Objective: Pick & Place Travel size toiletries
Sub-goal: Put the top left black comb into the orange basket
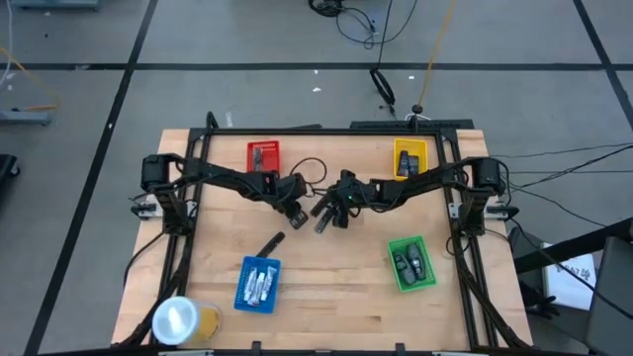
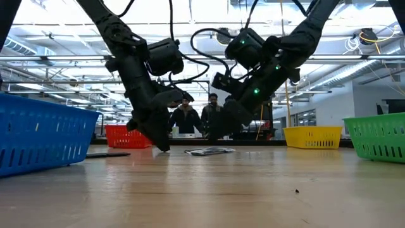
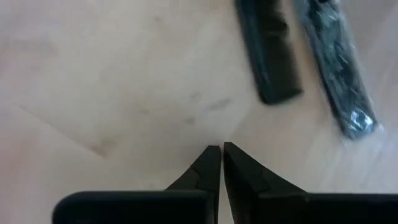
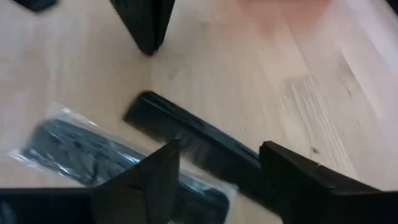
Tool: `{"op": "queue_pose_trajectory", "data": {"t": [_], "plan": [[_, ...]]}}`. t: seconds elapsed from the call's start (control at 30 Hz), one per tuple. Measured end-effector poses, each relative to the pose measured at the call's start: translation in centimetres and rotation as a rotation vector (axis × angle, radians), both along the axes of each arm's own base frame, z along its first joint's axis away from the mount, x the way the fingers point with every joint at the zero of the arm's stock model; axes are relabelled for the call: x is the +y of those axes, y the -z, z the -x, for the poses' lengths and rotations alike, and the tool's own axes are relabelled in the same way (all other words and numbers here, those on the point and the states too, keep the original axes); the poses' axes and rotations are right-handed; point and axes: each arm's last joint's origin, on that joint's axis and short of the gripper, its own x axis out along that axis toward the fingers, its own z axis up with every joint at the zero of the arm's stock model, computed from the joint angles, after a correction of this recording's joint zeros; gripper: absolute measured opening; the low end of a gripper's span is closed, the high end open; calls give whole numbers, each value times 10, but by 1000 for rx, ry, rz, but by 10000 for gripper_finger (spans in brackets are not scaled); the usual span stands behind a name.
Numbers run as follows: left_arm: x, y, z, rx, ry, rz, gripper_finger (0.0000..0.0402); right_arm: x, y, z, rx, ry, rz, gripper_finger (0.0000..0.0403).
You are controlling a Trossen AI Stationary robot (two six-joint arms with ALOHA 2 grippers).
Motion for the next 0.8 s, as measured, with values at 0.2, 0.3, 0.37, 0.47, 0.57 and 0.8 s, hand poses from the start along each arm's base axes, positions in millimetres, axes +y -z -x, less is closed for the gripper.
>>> {"op": "queue_pose_trajectory", "data": {"t": [0.2,0.3,0.37,0.47,0.57,0.8], "plan": [[20,-5,-5,-130,-51,58,10,-12,4,6,27,136,-110,271],[22,-6,-6,-160,-37,139,2,-18,8,11,57,210,-167,280],[21,-7,-6,-165,-34,138,3,-23,9,14,59,258,-201,281],[21,-7,-8,-169,-54,94,10,-31,9,15,37,290,-303,278],[23,-10,-10,-204,-70,72,14,-39,7,15,-8,275,-444,277],[24,-12,-12,-227,-79,49,2,-42,14,10,-53,238,-541,274]]}}
